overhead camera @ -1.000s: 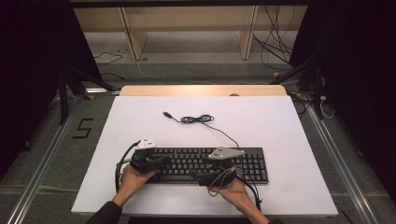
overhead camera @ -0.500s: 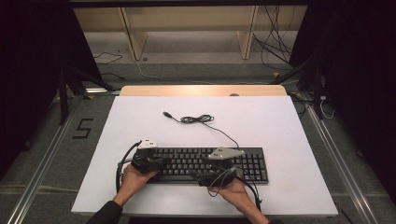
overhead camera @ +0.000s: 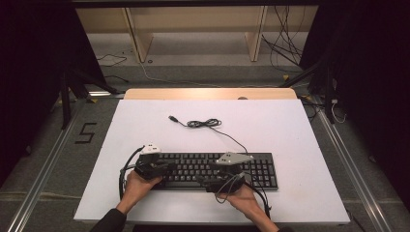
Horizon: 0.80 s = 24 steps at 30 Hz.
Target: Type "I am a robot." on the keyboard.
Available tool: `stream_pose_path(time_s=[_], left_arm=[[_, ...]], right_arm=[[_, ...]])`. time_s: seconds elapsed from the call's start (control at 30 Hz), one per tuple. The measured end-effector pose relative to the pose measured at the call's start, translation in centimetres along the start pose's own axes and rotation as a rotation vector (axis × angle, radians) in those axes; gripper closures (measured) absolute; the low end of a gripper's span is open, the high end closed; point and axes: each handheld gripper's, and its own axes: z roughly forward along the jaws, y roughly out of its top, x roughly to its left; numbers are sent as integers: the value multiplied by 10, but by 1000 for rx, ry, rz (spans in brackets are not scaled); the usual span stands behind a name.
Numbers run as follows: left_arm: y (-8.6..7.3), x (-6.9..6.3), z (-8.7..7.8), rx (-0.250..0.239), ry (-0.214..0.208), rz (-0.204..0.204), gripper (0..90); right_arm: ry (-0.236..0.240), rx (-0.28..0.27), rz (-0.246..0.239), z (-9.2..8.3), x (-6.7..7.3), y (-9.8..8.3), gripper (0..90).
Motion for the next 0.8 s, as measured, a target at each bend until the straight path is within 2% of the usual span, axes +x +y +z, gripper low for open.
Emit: stream_pose_path(time_s=[0.27,0.5,0.8], left_arm=[[0,2,-14,-52,-27,-25,750],[-3,4,-27,-102,-63,-55,594],[-8,-3,-38,-137,-83,-49,443]], right_arm=[[-6,-2,3,0,-1,0,319],[-11,-3,9,0,-4,0,322],[-20,7,11,4,-5,2,362]])
